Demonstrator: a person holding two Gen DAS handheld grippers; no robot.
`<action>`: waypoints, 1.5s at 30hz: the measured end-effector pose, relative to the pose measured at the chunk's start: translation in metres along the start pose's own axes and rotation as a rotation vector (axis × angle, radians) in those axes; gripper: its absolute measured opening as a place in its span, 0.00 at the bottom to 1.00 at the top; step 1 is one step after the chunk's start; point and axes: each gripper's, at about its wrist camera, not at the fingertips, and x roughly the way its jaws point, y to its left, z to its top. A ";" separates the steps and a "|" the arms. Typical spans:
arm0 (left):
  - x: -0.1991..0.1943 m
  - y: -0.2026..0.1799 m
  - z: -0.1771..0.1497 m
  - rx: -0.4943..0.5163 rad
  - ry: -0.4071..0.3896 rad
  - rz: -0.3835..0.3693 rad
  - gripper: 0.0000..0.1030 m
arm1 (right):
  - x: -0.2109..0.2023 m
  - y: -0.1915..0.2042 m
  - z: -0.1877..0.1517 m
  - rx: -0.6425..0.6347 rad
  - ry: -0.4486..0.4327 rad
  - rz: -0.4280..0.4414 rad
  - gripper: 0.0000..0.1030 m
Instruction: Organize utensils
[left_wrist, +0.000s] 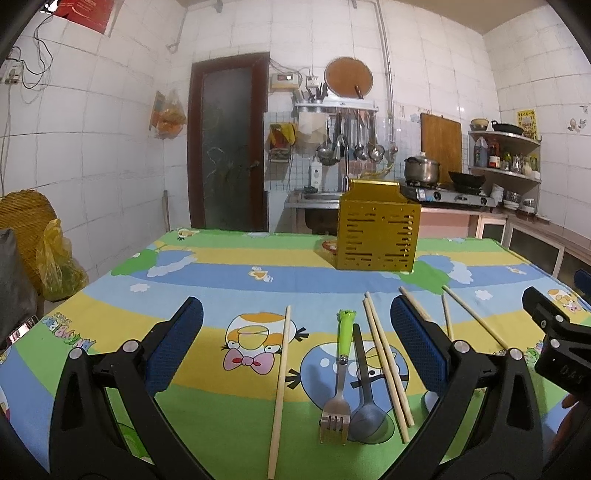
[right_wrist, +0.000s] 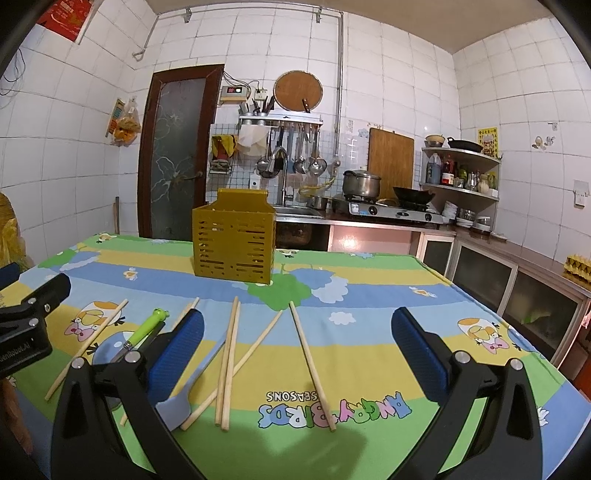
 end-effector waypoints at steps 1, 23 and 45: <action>0.002 0.000 0.000 0.000 0.008 0.002 0.95 | -0.001 -0.002 -0.001 0.004 0.001 -0.002 0.96; 0.163 0.027 0.019 0.048 0.466 -0.042 0.95 | 0.188 -0.017 0.008 -0.091 0.484 0.012 0.96; 0.208 0.038 -0.010 0.111 0.665 -0.122 0.96 | 0.238 -0.038 -0.008 0.033 0.707 0.070 0.96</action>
